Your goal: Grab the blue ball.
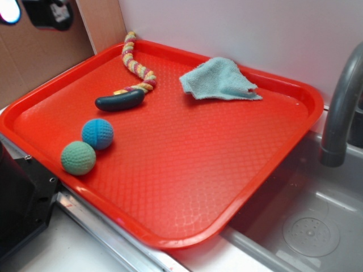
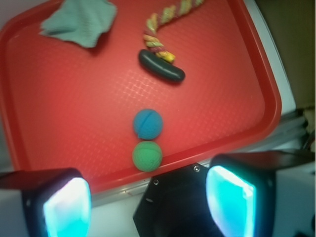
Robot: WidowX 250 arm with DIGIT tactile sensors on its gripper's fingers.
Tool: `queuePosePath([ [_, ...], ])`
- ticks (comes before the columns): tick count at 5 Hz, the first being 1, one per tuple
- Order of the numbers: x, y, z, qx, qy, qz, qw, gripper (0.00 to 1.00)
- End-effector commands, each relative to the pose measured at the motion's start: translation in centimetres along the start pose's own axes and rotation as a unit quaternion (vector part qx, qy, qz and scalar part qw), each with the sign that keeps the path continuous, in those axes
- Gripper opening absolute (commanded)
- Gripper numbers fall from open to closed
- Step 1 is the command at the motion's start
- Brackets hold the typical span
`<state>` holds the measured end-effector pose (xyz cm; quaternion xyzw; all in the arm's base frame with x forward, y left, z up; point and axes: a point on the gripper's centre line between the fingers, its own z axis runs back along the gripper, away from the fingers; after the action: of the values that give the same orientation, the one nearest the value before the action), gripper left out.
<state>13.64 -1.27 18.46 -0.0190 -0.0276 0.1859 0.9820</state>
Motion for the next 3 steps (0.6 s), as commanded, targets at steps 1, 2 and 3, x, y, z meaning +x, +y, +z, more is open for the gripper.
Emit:
queuePosePath([
  [1,2.1,1.0,-4.5,-0.024,-0.017,0.084,0.996,1.0],
  [2,2.9,0.9,-6.6,-0.014,-0.017,0.098,0.995,1.0],
  [3,3.3,0.8,-8.8,0.001,-0.014,0.106,0.994,1.0],
])
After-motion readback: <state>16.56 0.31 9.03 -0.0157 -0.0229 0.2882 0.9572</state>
